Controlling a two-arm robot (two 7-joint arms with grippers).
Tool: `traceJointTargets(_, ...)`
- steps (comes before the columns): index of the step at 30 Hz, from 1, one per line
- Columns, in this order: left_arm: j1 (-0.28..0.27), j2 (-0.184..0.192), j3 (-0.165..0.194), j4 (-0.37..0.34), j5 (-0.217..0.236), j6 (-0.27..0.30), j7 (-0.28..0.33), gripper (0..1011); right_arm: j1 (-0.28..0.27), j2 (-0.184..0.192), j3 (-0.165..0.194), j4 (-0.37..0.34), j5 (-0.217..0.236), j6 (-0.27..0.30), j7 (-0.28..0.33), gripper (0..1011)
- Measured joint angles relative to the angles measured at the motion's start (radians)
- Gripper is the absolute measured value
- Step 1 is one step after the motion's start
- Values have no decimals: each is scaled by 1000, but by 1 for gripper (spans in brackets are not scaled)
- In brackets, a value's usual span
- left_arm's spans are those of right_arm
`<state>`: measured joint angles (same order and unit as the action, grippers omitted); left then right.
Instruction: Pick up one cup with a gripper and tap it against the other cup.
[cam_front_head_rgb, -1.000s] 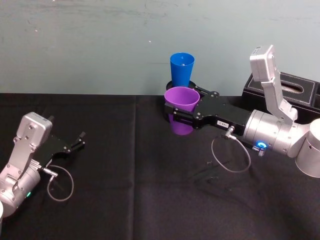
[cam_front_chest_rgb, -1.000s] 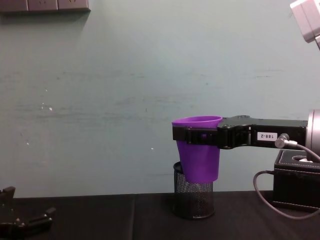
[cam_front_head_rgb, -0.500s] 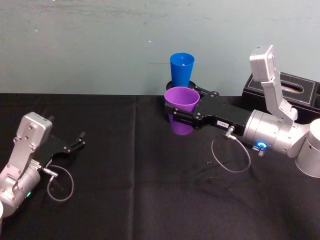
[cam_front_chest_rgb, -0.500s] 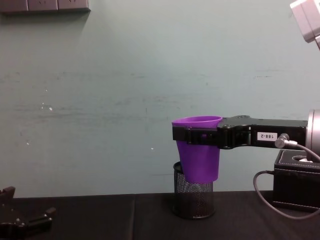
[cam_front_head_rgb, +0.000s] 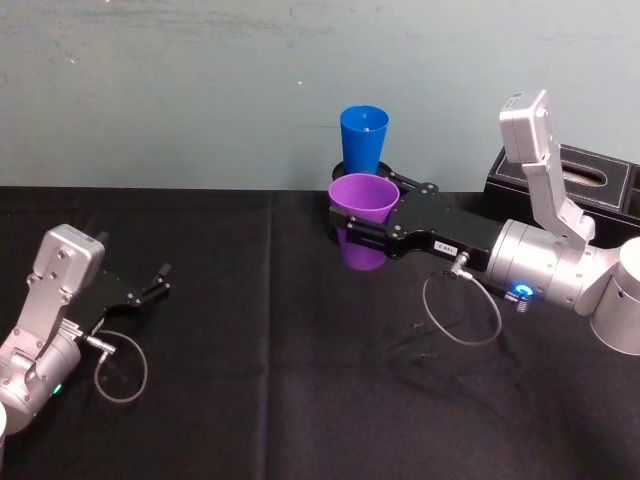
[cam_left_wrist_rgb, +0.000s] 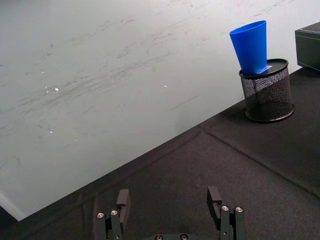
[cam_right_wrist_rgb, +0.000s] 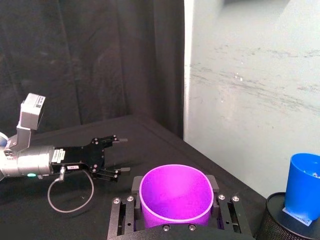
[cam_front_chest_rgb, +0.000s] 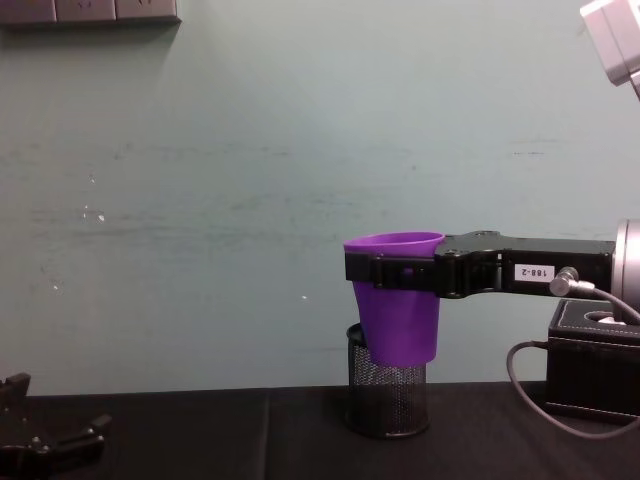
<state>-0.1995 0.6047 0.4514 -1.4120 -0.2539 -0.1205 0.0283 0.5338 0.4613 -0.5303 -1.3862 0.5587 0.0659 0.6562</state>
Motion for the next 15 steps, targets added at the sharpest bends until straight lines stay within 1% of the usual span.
traceJointTargets(15, 0, 0, 0, 0, 0, 0, 0, 1011, 0, 1, 0, 0, 3, -2, 3, 748)
